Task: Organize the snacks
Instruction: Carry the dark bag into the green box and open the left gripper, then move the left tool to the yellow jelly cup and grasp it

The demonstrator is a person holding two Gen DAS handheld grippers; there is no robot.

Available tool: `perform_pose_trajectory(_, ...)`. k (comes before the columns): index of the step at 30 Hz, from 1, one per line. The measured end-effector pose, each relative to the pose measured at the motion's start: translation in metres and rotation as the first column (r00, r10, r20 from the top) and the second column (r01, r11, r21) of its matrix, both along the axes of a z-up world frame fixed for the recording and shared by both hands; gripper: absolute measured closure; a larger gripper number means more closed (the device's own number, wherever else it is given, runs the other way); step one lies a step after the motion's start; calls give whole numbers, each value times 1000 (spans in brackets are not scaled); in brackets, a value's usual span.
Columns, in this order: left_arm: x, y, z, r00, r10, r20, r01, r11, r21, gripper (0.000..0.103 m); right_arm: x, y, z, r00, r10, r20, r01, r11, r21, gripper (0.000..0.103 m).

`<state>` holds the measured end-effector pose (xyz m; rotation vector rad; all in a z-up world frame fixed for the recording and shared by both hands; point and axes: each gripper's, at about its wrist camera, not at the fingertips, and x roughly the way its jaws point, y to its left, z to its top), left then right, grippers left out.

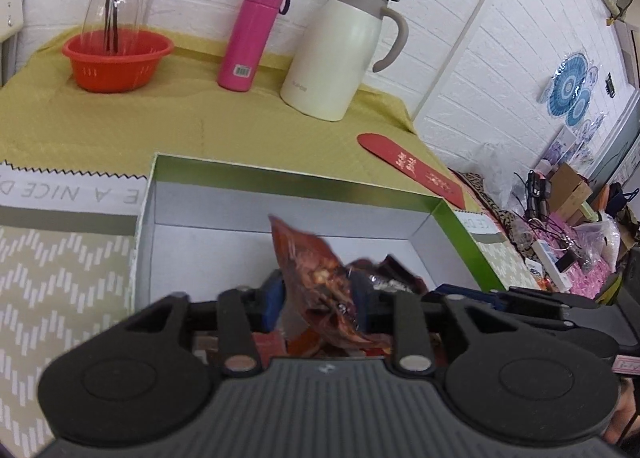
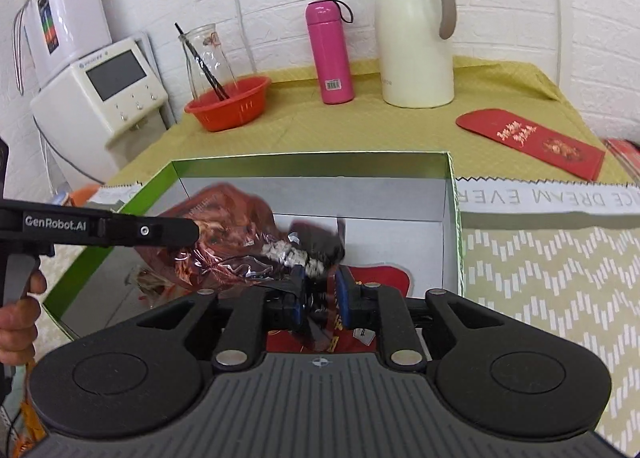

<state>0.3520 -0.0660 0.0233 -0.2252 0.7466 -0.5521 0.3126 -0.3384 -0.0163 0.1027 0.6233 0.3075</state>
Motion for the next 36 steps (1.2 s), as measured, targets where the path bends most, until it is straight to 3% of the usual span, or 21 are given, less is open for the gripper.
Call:
perform_pose_trajectory(2, -1, 6, 0, 1000, -1, -5, 1, 999, -50, 39, -3, 3, 2, 999, 25, 30, -24, 999, -31, 46)
perform_pose_trajectory(3, -3, 8, 2, 1000, 4, -8, -5, 998, -63, 36, -5, 3, 3, 998, 32, 45, -30, 999, -44, 18)
perform_pose_trajectory(4, -6, 8, 3, 1000, 10, -2, -10, 998, -62, 34, -8, 3, 3, 998, 28, 64, -24, 998, -57, 0)
perform_pose_trajectory(10, -20, 5, 14, 995, 79, 54, -80, 996, 34, 23, -17, -6, 3, 996, 8, 92, -4, 999, -42, 0)
perform_pose_trajectory(11, -22, 5, 15, 995, 85, 56, -87, 996, 36, 19, -19, -6, 4, 996, 5, 91, -2, 999, -33, 0)
perform_pose_trajectory(12, -25, 5, 16, 994, 91, 62, -94, 995, 40, 9, -21, -6, 6, 996, -2, 88, 4, 1000, -26, 0)
perform_pose_trajectory(20, -57, 10, 35, 985, 113, 131, -118, 993, 32, 9, -52, -8, 28, 995, -2, 101, -2, 999, 37, 0)
perform_pose_trajectory(30, -125, 14, 56, 992, 84, 98, -82, 996, -28, 9, -128, -6, 50, 987, 40, 159, -40, 999, -6, 0)
perform_pose_trajectory(36, -182, 18, 55, 992, 35, 119, -31, 999, -31, 9, -184, -17, 40, 981, 26, 191, -21, 999, -29, 0)
